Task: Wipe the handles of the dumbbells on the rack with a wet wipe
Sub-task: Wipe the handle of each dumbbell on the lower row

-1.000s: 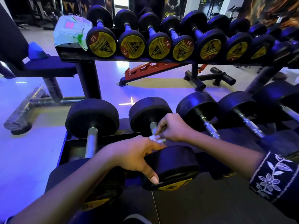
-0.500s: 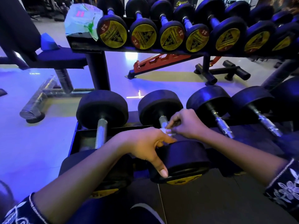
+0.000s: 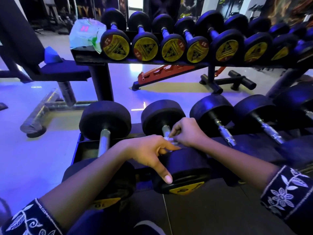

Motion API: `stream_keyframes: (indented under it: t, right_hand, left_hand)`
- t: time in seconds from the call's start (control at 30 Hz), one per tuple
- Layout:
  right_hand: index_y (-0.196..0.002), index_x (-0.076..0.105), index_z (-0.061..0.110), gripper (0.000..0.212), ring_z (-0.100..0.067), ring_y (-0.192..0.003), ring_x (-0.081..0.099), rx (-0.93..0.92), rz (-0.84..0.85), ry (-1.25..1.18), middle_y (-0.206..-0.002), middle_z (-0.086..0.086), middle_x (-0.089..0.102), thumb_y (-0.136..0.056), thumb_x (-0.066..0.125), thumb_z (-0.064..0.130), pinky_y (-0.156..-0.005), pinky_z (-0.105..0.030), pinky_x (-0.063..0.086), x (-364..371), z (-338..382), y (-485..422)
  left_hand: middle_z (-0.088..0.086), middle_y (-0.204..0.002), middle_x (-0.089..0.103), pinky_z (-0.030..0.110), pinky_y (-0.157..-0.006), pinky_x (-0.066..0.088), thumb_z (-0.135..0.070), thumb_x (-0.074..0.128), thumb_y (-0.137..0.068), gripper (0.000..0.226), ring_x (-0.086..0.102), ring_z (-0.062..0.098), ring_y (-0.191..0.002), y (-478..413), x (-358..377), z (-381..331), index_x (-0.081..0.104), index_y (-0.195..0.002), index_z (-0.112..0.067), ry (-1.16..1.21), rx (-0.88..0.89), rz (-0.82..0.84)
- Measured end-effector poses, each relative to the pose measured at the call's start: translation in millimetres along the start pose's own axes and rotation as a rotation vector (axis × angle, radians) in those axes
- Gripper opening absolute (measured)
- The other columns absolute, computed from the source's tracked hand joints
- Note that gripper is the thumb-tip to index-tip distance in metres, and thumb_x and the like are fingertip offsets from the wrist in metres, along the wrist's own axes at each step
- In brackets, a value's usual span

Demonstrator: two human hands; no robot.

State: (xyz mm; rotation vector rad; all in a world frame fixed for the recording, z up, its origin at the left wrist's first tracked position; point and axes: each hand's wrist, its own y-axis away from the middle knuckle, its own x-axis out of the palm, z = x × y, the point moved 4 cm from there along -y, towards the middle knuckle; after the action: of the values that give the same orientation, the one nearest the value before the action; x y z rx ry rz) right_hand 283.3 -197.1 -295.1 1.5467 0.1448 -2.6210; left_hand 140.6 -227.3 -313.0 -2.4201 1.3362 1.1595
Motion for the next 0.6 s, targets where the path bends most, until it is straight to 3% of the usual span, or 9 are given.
stream_keyframes:
  t: [0.13, 0.3, 0.43, 0.53, 0.6]
  right_hand:
    - [-0.075, 0.076, 0.014, 0.006, -0.010, -0.071, 0.061, -0.005, -0.102, 0.043, -0.077, -0.003, 0.072, -0.070, 0.080, 0.015, -0.066, -0.020, 0.046, 5.9, 8.3, -21.3]
    - [-0.073, 0.076, 0.017, 0.005, -0.015, -0.076, 0.063, 0.005, -0.177, 0.104, -0.076, -0.002, 0.072, -0.071, 0.076, 0.012, -0.075, -0.025, 0.050, 11.8, 11.7, -37.4]
    - [-0.076, 0.075, 0.016, 0.003, -0.019, -0.079, 0.064, -0.011, -0.184, 0.123, -0.079, -0.002, 0.072, -0.073, 0.074, 0.015, -0.069, -0.023, 0.044, 12.5, 10.3, -37.6]
    - [-0.079, 0.075, 0.017, 0.009, -0.021, -0.080, 0.065, -0.006, -0.164, 0.151, -0.082, -0.003, 0.072, -0.074, 0.069, 0.012, -0.068, -0.024, 0.047, 16.0, 13.7, -38.4]
    - [-0.080, 0.075, 0.018, 0.010, -0.021, -0.079, 0.065, -0.001, -0.150, 0.139, -0.082, -0.002, 0.071, -0.074, 0.069, 0.011, -0.070, -0.027, 0.050, 16.3, 16.1, -35.9]
  left_hand:
    - [-0.012, -0.109, 0.070, 0.037, -0.089, 0.056, -0.066, 0.084, -0.053, 0.083, 0.067, 0.007, -0.099, -10.4, -0.5, 8.5, 0.058, -0.126, -0.035, -0.166, 0.032, -0.019]
    - [-0.007, -0.112, 0.069, 0.037, -0.090, 0.054, -0.057, 0.086, -0.059, 0.082, 0.066, 0.011, -0.102, -7.7, -1.4, 4.6, 0.057, -0.129, -0.028, -0.137, 0.052, -0.015]
    - [-0.005, -0.115, 0.067, 0.035, -0.090, 0.052, -0.052, 0.085, -0.064, 0.083, 0.064, 0.013, -0.103, 2.2, 0.1, -6.5, 0.051, -0.136, -0.027, -0.142, 0.070, 0.015]
    - [-0.009, -0.094, 0.070, 0.030, -0.075, 0.054, -0.048, 0.084, -0.067, 0.066, 0.065, 0.005, -0.084, 12.9, -1.3, -16.4, 0.058, -0.124, -0.027, -0.122, 0.122, -0.057]
    - [-0.008, -0.080, 0.068, 0.030, -0.069, 0.053, -0.057, 0.080, -0.065, 0.060, 0.063, 0.006, -0.073, 15.5, 0.7, -23.1, 0.061, -0.114, -0.028, -0.206, 0.104, -0.130]
